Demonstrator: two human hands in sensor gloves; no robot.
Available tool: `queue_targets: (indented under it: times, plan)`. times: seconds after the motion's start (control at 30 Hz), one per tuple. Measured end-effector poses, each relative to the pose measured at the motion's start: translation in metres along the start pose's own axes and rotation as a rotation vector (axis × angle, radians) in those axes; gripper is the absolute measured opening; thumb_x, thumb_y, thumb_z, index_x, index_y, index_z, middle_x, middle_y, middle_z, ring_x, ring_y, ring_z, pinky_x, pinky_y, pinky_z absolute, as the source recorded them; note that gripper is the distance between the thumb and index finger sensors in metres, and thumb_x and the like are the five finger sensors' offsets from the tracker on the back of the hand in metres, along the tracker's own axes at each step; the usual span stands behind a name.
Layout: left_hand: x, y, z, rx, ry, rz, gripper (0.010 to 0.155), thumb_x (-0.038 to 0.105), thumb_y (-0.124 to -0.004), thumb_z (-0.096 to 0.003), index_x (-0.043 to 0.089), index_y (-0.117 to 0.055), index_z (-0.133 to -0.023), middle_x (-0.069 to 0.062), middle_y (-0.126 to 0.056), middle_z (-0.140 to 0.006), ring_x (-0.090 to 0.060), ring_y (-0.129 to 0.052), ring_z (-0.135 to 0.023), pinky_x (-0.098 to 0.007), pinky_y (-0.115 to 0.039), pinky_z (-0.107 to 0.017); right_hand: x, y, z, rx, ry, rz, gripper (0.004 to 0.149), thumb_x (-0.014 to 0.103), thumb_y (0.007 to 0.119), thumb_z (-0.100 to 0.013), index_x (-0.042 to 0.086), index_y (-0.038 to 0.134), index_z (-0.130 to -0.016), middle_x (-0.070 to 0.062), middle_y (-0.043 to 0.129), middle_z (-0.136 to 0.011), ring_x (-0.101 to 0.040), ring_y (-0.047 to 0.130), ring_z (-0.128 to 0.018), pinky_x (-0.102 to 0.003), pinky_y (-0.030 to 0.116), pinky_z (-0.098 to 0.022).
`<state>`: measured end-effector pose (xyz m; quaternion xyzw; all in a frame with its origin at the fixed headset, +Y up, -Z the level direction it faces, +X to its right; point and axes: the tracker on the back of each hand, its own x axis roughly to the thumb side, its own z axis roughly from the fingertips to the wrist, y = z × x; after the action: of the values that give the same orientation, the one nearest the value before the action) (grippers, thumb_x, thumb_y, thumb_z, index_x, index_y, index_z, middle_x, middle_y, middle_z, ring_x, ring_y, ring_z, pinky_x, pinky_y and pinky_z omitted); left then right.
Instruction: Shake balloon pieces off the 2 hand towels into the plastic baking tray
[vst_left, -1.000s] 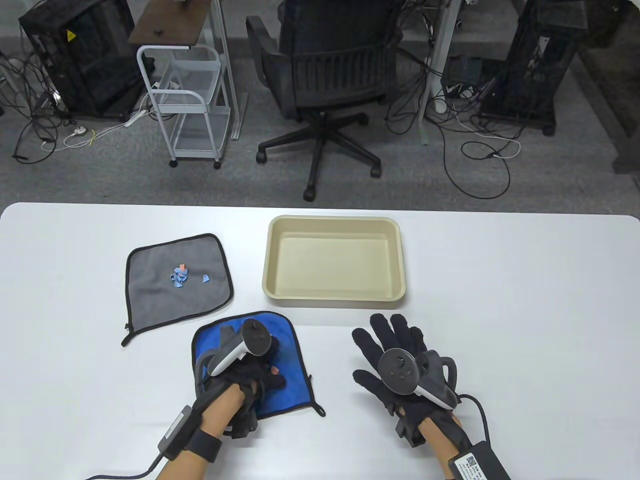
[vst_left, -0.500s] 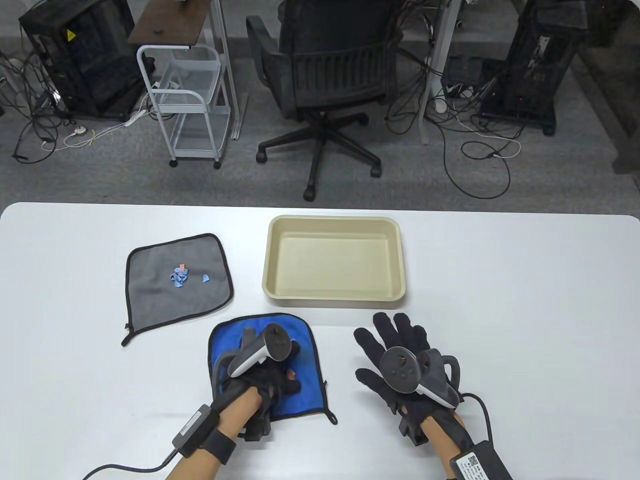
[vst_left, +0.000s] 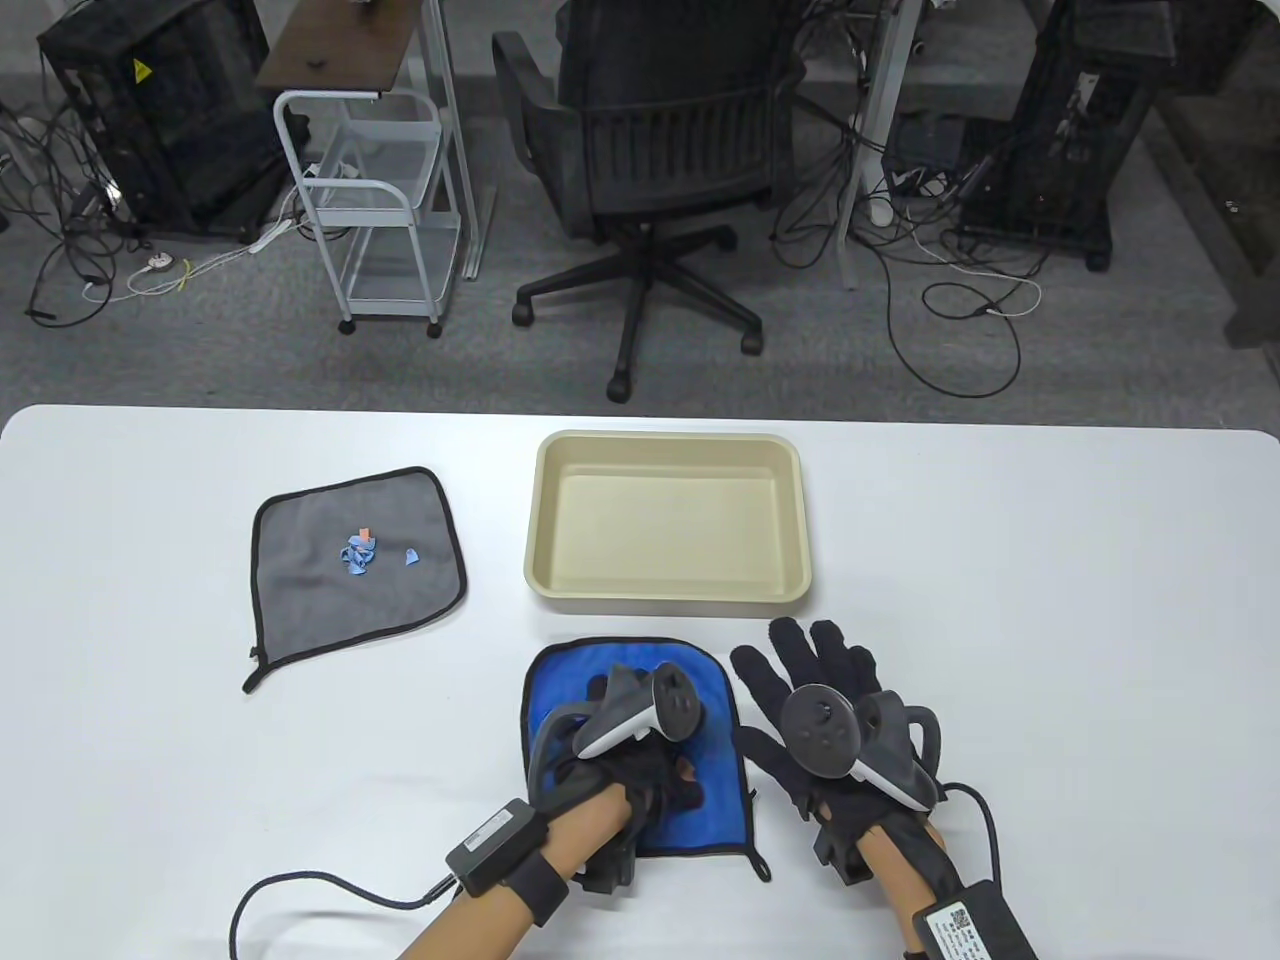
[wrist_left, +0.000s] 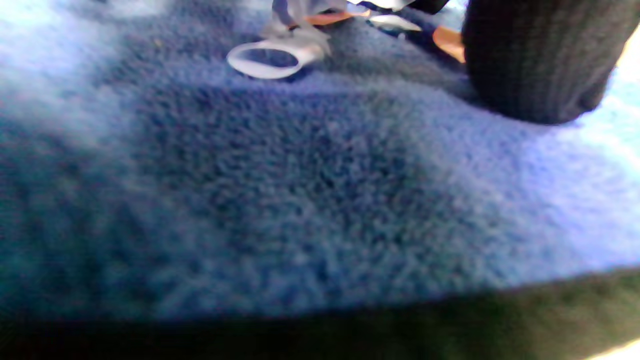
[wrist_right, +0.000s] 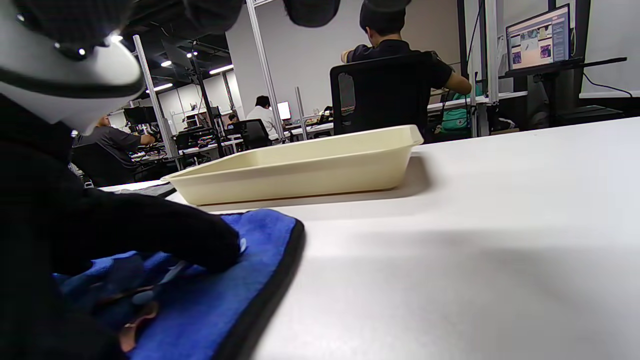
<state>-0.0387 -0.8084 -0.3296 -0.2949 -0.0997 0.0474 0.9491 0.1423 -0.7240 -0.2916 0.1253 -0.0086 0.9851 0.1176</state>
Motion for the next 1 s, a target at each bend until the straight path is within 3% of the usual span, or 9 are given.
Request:
queue_targets:
  times: [0.23, 0.47, 0.6, 0.7, 0.77, 0.87, 1.0]
  plan:
    - [0.0, 0.004, 0.002, 0.036, -0.016, 0.018, 0.082, 0.064, -0.077, -0.0313, 0.056, -0.029, -0.098, -0.005, -0.011, -0.113, -0.049, -0.018, -0.107, -0.086, -0.04, -0.063, -0.001, -0.002, 0.001, -0.008, -0.002, 0.0, 0.072, 0.066, 0.063, -0.035, 0.046, 0.038, -0.099, 0.0, 0.03, -0.12, -0.039, 0.024, -0.107, -0.062, 0.032, -0.073]
    - [-0.026, 0.043, 0.031, 0.111, -0.082, 0.17, 0.075, 0.061, -0.079, -0.0321, 0.058, -0.039, -0.096, -0.004, -0.016, -0.114, -0.043, -0.022, -0.109, -0.082, -0.04, -0.067, -0.007, -0.007, 0.001, -0.027, 0.005, 0.021, 0.071, 0.065, 0.063, -0.035, 0.046, 0.039, -0.099, 0.0, 0.03, -0.12, -0.039, 0.025, -0.107, -0.062, 0.033, -0.073]
    - [-0.055, 0.06, 0.049, 0.194, -0.157, 0.329, 0.063, 0.053, -0.08, -0.0349, 0.058, -0.054, -0.092, -0.004, -0.024, -0.114, -0.04, -0.027, -0.109, -0.076, -0.038, -0.07, -0.011, -0.008, 0.001, -0.023, 0.017, 0.011, 0.071, 0.065, 0.063, -0.035, 0.046, 0.04, -0.099, 0.0, 0.03, -0.12, -0.039, 0.025, -0.107, -0.062, 0.033, -0.073]
    - [-0.086, 0.068, 0.057, 0.327, -0.09, 0.374, 0.061, 0.05, -0.081, -0.0351, 0.056, -0.058, -0.091, -0.004, -0.03, -0.113, -0.039, -0.035, -0.107, -0.071, -0.042, -0.072, -0.011, -0.006, 0.001, -0.013, 0.02, 0.015, 0.071, 0.065, 0.064, -0.035, 0.046, 0.04, -0.099, 0.0, 0.03, -0.12, -0.039, 0.026, -0.107, -0.062, 0.033, -0.073]
    - [-0.104, 0.066, 0.057, 0.38, 0.012, 0.386, 0.069, 0.05, -0.082, -0.0344, 0.05, -0.051, -0.096, -0.007, -0.02, -0.112, -0.04, -0.03, -0.104, -0.068, -0.04, -0.073, -0.011, -0.005, 0.001, -0.01, 0.02, 0.017, 0.071, 0.065, 0.064, -0.035, 0.046, 0.04, -0.099, 0.0, 0.03, -0.12, -0.039, 0.026, -0.107, -0.062, 0.033, -0.073]
    - [-0.13, 0.056, 0.049, 0.364, 0.148, 0.372, 0.087, 0.054, -0.083, -0.0324, 0.038, -0.035, -0.103, -0.008, -0.011, -0.11, -0.041, -0.028, -0.1, -0.063, -0.041, -0.072, -0.011, -0.006, 0.001, -0.006, 0.021, 0.017, 0.071, 0.065, 0.064, -0.036, 0.045, 0.039, -0.1, 0.0, 0.031, -0.12, -0.039, 0.026, -0.107, -0.062, 0.033, -0.073]
    - [-0.147, 0.039, 0.031, 0.331, 0.219, 0.36, 0.093, 0.057, -0.084, -0.0301, 0.034, -0.032, -0.104, -0.006, -0.015, -0.108, -0.039, -0.037, -0.093, -0.057, -0.044, -0.068, -0.01, -0.005, 0.001, 0.002, 0.023, 0.017, 0.071, 0.065, 0.064, -0.036, 0.045, 0.04, -0.1, -0.001, 0.03, -0.12, -0.039, 0.026, -0.107, -0.061, 0.032, -0.073]
